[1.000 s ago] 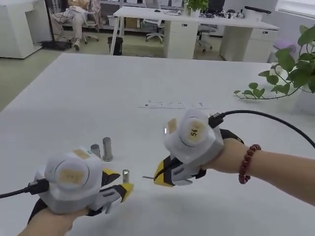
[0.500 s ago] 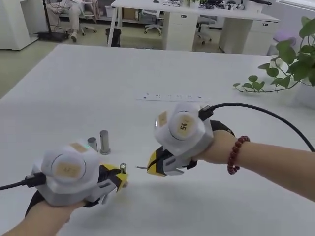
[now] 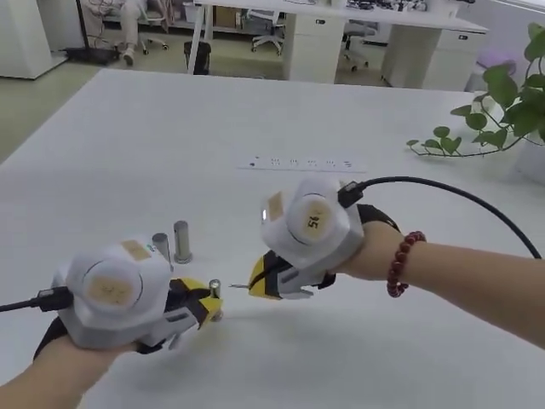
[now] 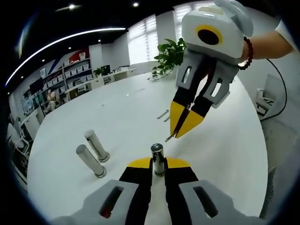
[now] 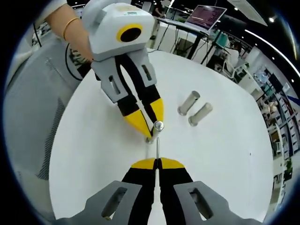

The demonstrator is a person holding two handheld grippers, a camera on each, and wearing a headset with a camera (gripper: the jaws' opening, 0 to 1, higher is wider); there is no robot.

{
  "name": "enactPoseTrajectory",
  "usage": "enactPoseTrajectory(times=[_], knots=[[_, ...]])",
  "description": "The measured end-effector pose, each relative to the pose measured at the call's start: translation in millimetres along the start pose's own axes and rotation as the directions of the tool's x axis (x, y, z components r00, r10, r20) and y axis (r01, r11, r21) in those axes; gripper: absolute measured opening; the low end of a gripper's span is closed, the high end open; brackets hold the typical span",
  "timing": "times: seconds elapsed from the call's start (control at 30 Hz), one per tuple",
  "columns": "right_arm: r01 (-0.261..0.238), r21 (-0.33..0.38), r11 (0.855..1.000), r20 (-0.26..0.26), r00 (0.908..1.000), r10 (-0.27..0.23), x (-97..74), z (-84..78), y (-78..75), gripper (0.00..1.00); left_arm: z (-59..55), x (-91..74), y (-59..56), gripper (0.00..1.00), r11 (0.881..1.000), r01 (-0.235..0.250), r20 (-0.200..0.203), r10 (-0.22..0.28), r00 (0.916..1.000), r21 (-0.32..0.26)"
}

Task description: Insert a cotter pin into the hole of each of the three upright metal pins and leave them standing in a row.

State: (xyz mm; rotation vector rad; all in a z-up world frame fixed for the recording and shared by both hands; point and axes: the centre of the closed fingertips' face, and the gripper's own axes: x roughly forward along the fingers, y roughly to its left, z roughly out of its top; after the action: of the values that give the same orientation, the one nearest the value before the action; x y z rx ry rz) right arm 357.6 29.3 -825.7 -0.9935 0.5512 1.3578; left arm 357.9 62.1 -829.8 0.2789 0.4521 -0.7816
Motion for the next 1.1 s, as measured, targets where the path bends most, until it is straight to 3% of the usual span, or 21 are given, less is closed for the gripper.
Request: enactPoseTrajectory(times=[0.37, 0.7, 1.1], knots=[[-0.001, -0.087, 0.996, -0.027, 0.9996, -0.001, 4.8, 2.5, -2.8, 0.03, -1.8, 0.9, -1.6, 0.07, 0.998, 0.054, 0.005, -0.054, 0.9985, 0.033], [-0.007, -0.119, 0.993, -0.024, 0.9997, 0.004, 6.7, 5.5, -4.6, 0.03, -2.5, 1.6, -1.6, 0.07, 0.997, 0.066, 0.012, -0.066, 0.9977, 0.029], [-0.015, -0.217, 0.976, -0.027, 0.9996, 0.009, 7.7, 13.1, -3.6, 0.03, -1.4, 2.7, -3.3, 0.07, 0.997, 0.072, 0.015, -0.072, 0.9973, 0.040]])
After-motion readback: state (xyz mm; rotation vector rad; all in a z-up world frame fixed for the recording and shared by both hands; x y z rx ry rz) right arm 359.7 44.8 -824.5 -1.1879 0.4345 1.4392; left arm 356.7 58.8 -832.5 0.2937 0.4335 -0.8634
